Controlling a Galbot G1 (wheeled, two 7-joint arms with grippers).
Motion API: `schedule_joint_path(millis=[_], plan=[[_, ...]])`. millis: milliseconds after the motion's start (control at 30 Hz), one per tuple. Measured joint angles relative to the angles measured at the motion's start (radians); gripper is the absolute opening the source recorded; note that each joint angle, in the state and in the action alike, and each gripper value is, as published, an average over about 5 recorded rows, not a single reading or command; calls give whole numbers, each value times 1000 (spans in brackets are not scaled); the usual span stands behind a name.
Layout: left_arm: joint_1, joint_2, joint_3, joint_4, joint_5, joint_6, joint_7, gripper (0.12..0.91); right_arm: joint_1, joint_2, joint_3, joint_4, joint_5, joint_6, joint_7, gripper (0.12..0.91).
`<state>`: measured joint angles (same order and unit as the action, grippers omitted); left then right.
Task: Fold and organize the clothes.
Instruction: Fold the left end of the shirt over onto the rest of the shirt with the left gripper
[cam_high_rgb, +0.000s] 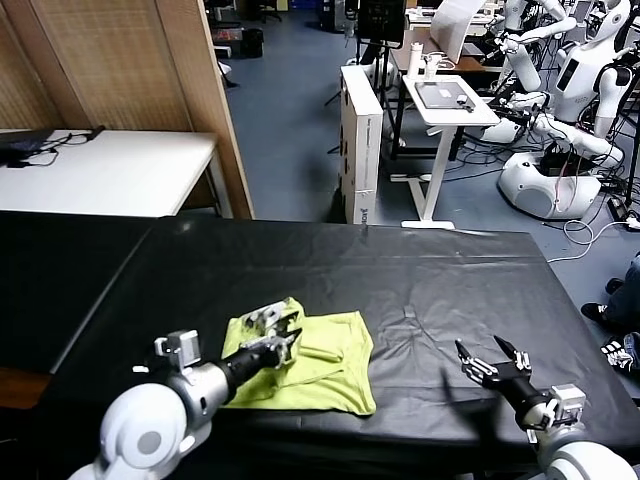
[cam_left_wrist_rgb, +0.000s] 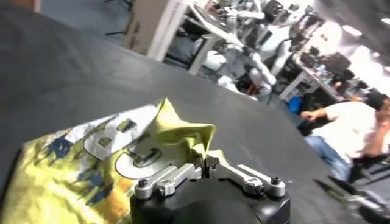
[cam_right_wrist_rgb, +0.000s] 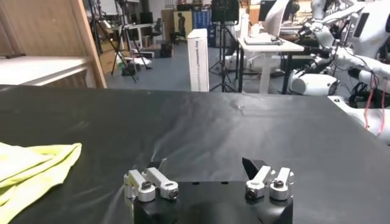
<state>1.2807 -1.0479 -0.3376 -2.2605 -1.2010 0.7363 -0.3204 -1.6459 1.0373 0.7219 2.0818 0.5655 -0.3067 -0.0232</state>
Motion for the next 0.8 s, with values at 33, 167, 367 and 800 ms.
schedule_joint_path(millis=[33, 167, 367, 800], plan=[[-2, -3, 7, 0, 1, 0, -1, 171, 0, 1, -1, 0, -2, 0, 0, 907], [-11, -18, 34, 1, 5, 0, -10, 171, -2, 6, -7, -1, -10, 1, -1, 907], [-26, -51, 79, 15, 32, 0, -10, 171, -7, 12, -14, -1, -24, 3, -1, 907], [-63, -122, 148, 89, 69, 0, 4, 171, -15, 7, -5, 7, -29, 3, -2, 907]])
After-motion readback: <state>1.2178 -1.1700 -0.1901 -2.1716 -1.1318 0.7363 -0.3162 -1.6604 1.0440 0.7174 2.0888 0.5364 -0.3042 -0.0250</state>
